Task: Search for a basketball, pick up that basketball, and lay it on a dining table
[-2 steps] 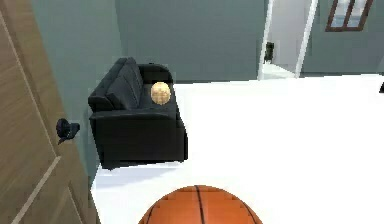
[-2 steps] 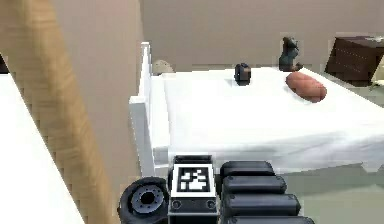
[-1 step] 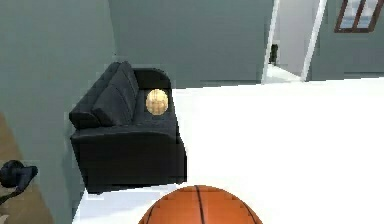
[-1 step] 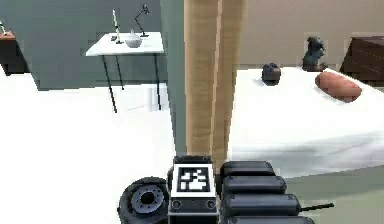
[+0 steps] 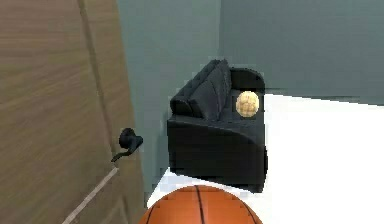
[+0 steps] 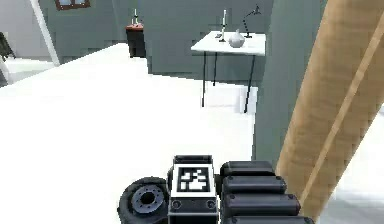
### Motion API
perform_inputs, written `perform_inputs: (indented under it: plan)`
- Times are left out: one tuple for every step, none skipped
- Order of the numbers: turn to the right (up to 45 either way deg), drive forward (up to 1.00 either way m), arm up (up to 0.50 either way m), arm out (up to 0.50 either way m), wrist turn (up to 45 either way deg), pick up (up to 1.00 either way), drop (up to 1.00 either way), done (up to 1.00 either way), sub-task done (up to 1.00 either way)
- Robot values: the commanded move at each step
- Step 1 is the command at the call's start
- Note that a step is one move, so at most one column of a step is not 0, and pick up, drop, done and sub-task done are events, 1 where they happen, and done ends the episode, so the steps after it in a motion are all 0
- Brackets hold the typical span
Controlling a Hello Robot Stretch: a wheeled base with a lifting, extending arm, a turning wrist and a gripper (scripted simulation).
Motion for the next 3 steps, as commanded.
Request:
perform_inputs:
  plan:
    - [0.0, 0.15, 0.00, 0.00, 0.0, 0.00, 0.00, 0.00, 0.00]
    - [45.0, 0.00, 0.00, 0.00, 0.0, 0.00, 0.00, 0.00, 0.00]
    - [36.0, 0.00, 0.00, 0.00, 0.0, 0.00, 0.00, 0.00, 0.00]
